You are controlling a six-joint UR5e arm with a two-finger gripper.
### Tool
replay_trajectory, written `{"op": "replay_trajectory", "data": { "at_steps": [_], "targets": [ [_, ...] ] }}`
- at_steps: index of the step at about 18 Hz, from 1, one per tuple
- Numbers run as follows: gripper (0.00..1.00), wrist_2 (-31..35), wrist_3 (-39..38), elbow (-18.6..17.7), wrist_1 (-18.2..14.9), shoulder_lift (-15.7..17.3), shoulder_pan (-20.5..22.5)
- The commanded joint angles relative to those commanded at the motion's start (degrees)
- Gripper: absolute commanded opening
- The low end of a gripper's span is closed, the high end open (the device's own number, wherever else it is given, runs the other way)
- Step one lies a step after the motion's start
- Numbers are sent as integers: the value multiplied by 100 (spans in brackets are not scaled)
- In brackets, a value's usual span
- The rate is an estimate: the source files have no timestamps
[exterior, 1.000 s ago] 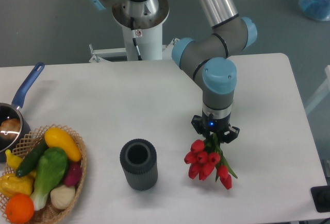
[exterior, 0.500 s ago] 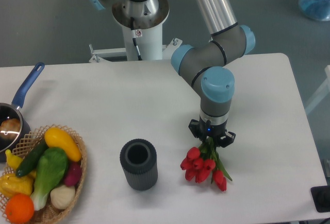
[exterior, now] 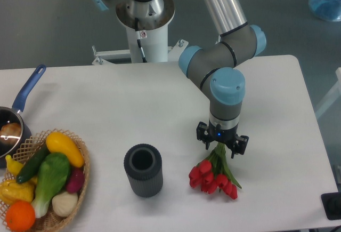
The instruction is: Place the flowers on the table
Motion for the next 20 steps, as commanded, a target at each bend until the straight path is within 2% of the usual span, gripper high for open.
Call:
{"op": "replay_trajectory", "data": {
  "at_steps": [4, 8, 13, 16, 20],
  "targets": [
    [100, 62, -572, 0, 0, 447, 0],
    [100, 79, -529, 0, -17, 896, 26],
    [100, 202, 129, -79, -114, 1283, 105],
    [100, 246, 735, -88, -386, 1336, 176],
    [100, 246, 1027, -88, -378, 1380, 211]
  ]
}}
